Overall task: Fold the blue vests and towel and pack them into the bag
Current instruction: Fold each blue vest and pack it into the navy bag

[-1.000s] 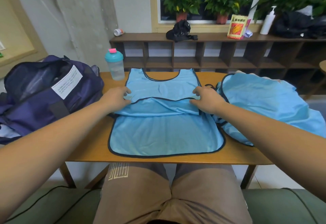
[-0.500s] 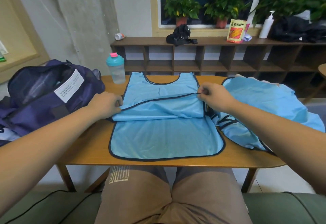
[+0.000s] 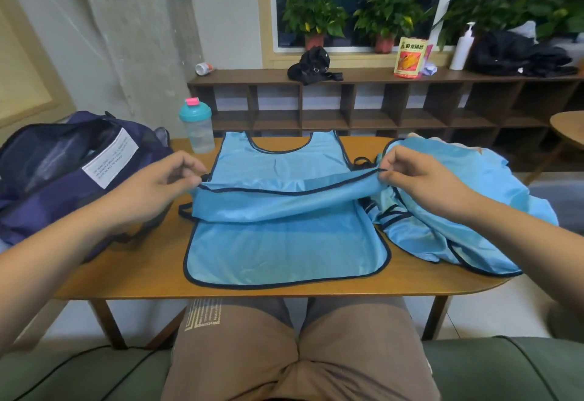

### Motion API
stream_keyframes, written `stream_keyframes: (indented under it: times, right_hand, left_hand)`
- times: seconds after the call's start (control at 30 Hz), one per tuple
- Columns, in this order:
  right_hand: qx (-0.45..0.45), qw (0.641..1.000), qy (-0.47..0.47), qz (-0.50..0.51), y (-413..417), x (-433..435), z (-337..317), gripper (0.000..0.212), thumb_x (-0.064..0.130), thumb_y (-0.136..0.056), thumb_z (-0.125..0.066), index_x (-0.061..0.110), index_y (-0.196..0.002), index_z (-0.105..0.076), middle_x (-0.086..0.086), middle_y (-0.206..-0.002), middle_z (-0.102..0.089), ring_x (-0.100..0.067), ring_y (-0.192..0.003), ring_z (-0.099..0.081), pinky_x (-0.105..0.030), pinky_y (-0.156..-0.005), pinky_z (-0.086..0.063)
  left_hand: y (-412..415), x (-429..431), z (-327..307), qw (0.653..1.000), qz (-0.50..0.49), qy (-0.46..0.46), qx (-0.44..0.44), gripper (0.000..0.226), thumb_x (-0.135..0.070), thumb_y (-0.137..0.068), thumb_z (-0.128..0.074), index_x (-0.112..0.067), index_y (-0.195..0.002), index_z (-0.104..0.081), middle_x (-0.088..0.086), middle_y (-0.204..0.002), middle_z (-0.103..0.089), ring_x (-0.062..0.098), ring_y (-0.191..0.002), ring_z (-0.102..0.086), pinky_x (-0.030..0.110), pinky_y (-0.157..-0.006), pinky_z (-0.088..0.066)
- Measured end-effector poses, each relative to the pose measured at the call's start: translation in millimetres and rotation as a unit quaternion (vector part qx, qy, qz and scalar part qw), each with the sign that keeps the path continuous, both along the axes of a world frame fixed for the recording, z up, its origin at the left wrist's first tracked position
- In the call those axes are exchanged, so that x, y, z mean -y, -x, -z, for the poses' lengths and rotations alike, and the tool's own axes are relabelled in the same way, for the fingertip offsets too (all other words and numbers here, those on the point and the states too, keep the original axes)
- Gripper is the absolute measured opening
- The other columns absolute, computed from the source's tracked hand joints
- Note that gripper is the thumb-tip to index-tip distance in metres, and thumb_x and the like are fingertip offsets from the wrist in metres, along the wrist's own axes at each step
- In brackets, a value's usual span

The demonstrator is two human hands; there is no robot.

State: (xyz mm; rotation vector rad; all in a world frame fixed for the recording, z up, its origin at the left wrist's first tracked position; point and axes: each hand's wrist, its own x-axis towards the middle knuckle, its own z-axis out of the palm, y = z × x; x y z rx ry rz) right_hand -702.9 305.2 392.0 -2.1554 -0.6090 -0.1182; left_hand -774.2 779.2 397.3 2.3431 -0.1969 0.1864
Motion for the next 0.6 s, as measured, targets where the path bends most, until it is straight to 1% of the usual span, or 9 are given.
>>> stream_keyframes:
  times: [0.07,0.1,0.13,0.2,0.23,0.33,0.4,0.53,0.6]
  right_hand:
    - [-0.017,1.000,0.014,-0.015,10,7,13,0.010,0.017,-0.104,-0.066,0.018,-0.096,-0.060,-0.023,-0.083,-0.058,-0.038,-0.072,-0.049,-0.047,-0.071,-0.042]
    - [-0.023,0.999,0.023,-0.021,15,10,19,0.010,0.016,-0.103,-0.066,0.018,-0.097,-0.060,-0.020,-0.083,-0.059,-0.035,-0.074,-0.051,-0.047,-0.073,-0.044]
    - [-0.025,0.999,0.037,-0.025,20,13,26,0.009,0.015,-0.103,-0.067,0.019,-0.097,-0.060,-0.013,-0.084,-0.062,-0.032,-0.078,-0.056,-0.049,-0.077,-0.047]
    - [-0.011,0.996,0.081,-0.032,30,18,40,0.013,0.010,-0.101,-0.068,0.021,-0.097,-0.061,0.002,-0.088,-0.065,-0.020,-0.084,-0.063,-0.041,-0.083,-0.050]
    - [0.001,0.993,0.107,-0.038,35,21,46,0.017,0.008,-0.100,-0.068,0.023,-0.097,-0.061,0.006,-0.090,-0.065,-0.017,-0.087,-0.063,-0.036,-0.081,-0.051]
    - [0.014,0.984,0.172,-0.053,46,25,62,0.027,0.006,-0.095,-0.070,0.031,-0.095,-0.060,0.009,-0.093,-0.066,-0.016,-0.092,-0.065,-0.034,-0.083,-0.052]
    - [0.034,0.976,0.205,-0.063,51,26,70,0.031,0.007,-0.092,-0.072,0.036,-0.094,-0.059,0.013,-0.093,-0.066,-0.013,-0.093,-0.065,-0.032,-0.082,-0.052]
    - [0.094,0.961,0.244,-0.091,57,24,76,0.026,0.009,-0.087,-0.073,0.033,-0.093,-0.062,0.017,-0.089,-0.062,-0.006,-0.089,-0.061,-0.028,-0.081,-0.048]
    - [0.106,0.954,0.263,-0.099,59,22,74,0.018,0.019,-0.088,-0.070,0.034,-0.093,-0.061,0.019,-0.089,-0.059,-0.006,-0.091,-0.058,-0.028,-0.085,-0.045]
  left_hand:
    - [19,6,1,0.999,0.025,0.019,-0.018,0.022,-0.031,-0.105,-0.059,-0.026,-0.126,-0.061,-0.011,-0.096,-0.068,0.000,-0.085,-0.066,0.022,-0.080,-0.049]
    - [27,8,4,0.998,0.041,0.029,-0.032,0.023,-0.028,-0.104,-0.060,-0.024,-0.127,-0.062,-0.010,-0.095,-0.069,0.001,-0.084,-0.066,0.021,-0.079,-0.049]
    - [33,8,8,0.997,0.056,0.032,-0.047,0.023,-0.026,-0.104,-0.060,-0.025,-0.127,-0.063,-0.008,-0.096,-0.069,0.003,-0.087,-0.066,0.023,-0.083,-0.050]
    - [43,5,20,0.993,0.086,0.014,-0.081,0.021,-0.025,-0.103,-0.062,-0.027,-0.124,-0.067,-0.006,-0.096,-0.068,0.014,-0.095,-0.066,0.030,-0.089,-0.051]
    - [47,4,27,0.989,0.106,0.002,-0.100,0.020,-0.025,-0.102,-0.064,-0.026,-0.122,-0.070,-0.006,-0.094,-0.069,0.015,-0.093,-0.066,0.030,-0.089,-0.050]
    - [53,3,45,0.979,0.145,-0.043,-0.138,0.017,-0.027,-0.099,-0.069,-0.027,-0.114,-0.075,-0.005,-0.092,-0.072,0.006,-0.086,-0.065,0.020,-0.080,-0.049]
    - [55,1,56,0.975,0.152,-0.078,-0.146,0.015,-0.029,-0.098,-0.072,-0.029,-0.113,-0.076,-0.005,-0.090,-0.071,0.004,-0.082,-0.064,0.018,-0.076,-0.048]
    - [50,-9,66,0.968,0.123,-0.185,-0.118,0.010,-0.044,-0.098,-0.071,-0.041,-0.108,-0.072,-0.012,-0.086,-0.070,0.008,-0.079,-0.065,0.030,-0.076,-0.051]
    - [46,-8,63,0.963,0.099,-0.235,-0.090,0.006,-0.046,-0.098,-0.069,-0.042,-0.101,-0.072,-0.014,-0.083,-0.070,0.008,-0.080,-0.066,0.032,-0.075,-0.053]
